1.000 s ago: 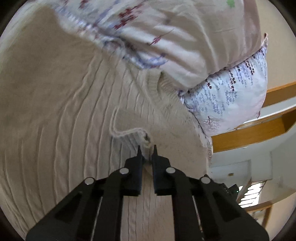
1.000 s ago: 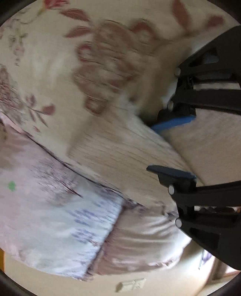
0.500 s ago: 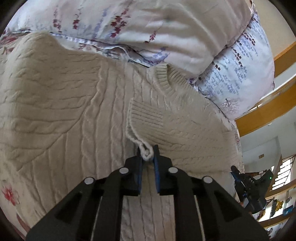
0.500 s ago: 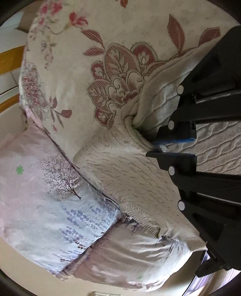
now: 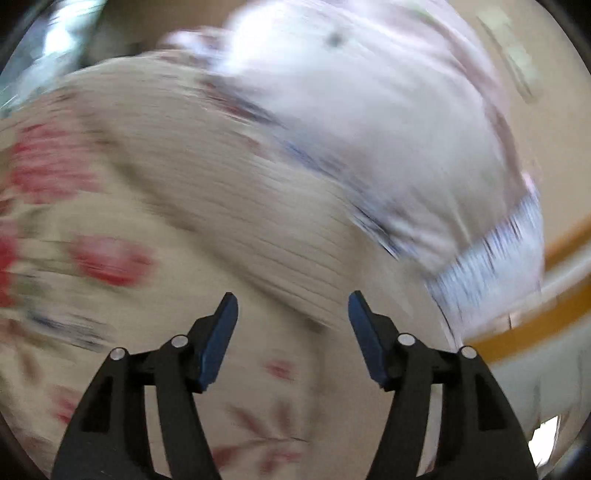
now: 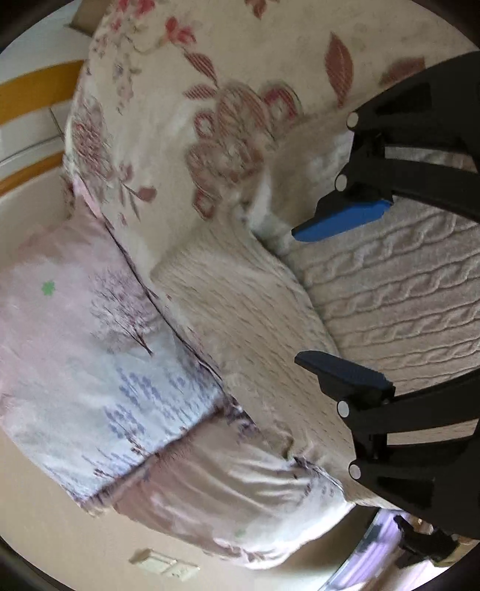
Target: Fold small clothes
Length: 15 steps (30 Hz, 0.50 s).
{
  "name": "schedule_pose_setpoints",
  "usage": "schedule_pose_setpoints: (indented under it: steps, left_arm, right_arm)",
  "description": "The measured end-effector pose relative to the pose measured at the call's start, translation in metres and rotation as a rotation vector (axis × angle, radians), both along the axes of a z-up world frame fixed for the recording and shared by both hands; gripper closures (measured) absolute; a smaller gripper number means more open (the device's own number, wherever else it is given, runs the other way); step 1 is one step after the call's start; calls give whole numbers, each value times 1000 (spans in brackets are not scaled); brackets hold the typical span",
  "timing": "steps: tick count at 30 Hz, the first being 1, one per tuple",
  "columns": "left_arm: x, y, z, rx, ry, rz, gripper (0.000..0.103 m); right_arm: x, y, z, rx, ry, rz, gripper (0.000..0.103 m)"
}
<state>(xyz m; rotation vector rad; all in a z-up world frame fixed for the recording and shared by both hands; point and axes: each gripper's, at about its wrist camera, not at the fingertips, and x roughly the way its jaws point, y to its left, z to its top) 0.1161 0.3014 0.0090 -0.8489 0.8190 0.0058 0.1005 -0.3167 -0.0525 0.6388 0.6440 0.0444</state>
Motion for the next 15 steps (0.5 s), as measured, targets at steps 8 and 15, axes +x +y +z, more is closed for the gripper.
schedule_pose_setpoints:
  steps: [8,15]
  left_arm:
    - [4,70,-22,-194,10,238,53]
    - [17,96,-31,-263,-4,347,70]
  right_arm:
    - [1,4,1,3,-11,52,35]
    - [2,6,0,4,-10,67,33]
